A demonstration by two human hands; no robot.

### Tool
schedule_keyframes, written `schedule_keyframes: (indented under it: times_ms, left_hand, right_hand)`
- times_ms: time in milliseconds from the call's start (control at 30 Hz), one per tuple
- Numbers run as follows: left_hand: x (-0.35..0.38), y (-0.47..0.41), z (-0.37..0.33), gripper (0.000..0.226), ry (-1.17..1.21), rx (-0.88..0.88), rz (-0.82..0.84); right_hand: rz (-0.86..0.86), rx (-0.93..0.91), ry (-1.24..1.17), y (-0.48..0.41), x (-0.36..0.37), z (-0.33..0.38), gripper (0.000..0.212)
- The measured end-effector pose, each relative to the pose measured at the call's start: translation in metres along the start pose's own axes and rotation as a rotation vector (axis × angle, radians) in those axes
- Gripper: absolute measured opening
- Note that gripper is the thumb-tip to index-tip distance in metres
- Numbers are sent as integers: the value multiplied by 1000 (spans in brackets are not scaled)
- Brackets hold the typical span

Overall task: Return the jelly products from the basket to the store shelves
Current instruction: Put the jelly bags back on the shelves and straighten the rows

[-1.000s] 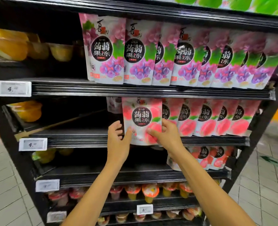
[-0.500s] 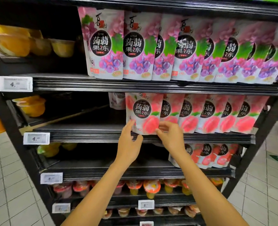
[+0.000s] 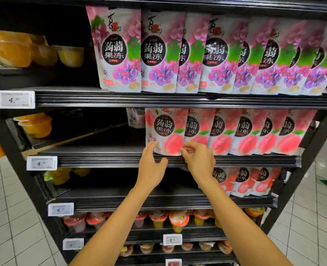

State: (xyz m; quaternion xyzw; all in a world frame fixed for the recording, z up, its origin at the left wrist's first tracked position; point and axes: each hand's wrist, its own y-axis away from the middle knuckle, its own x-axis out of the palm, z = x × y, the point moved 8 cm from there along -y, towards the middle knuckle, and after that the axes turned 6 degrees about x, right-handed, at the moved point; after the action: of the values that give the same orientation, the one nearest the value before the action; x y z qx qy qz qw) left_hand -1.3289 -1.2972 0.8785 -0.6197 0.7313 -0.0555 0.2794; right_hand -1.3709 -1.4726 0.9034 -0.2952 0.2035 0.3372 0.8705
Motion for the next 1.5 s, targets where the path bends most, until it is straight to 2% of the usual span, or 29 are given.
schedule_keyframes:
  times_ms: [333, 600, 733, 867, 1000, 1167, 1367, 1500]
  left_hand:
    - [8, 3, -5, 62, -52, 20, 31]
    - [1, 5, -4, 59, -25, 37, 22]
    - [-12, 16, -6, 50, 51, 67, -55]
    - [-28, 49, 18, 30, 148, 20, -94]
    - [-25, 99, 92, 21, 157, -153, 18]
    - [-12, 200, 230, 21, 162, -460, 121]
    - [-15, 349, 377, 13, 102, -695, 199]
    - [-5, 440, 476, 19, 65, -917, 217]
  right_hand:
    - [-73, 29, -21, 5, -7, -6, 13]
    - [-52, 12, -13, 13, 0, -2, 15]
    - [-61, 0, -34, 24, -4, -10, 18]
    - [-46, -15, -92, 56, 2, -27, 19]
    - [174, 63, -77, 114, 53, -73, 17]
    - [494, 326, 20, 218, 146, -175, 14]
    - [699, 608, 125, 356, 241, -301, 5]
    - [773, 707, 240, 424, 298, -387, 19]
